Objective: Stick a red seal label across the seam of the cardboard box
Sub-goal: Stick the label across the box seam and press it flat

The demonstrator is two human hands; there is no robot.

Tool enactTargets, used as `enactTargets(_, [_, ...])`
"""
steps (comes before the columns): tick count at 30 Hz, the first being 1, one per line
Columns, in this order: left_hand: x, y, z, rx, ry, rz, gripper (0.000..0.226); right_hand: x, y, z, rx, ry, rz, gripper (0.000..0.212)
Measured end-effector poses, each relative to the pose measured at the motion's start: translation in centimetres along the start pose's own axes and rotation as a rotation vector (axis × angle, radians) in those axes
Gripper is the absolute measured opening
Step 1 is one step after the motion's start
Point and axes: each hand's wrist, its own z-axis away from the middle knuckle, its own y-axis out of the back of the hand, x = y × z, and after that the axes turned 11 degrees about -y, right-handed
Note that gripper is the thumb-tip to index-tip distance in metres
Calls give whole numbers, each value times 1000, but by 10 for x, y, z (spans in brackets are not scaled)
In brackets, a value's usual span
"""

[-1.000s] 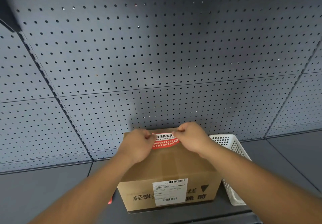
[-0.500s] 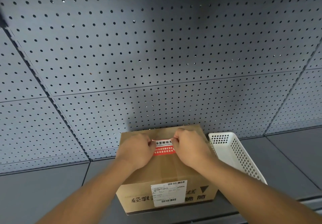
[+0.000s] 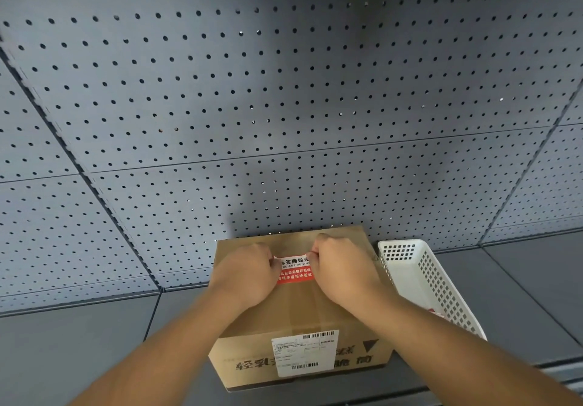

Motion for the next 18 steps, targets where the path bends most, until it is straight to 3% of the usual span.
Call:
enactTargets(6, [-1,-2,2,40,-8,-5,41,-3,-1,1,33,35,73,4])
enactTargets(11, [-2,-9,19,273,-98,115,11,-3,-4,8,155,190,168,32])
enactTargets(15, [-11,-18,20,291,-262,114,28,0,-2,8,102,411,182,18])
enactTargets(18, [-12,-16,20,265,-270,78,30,11,12,10,-3,404,182,33])
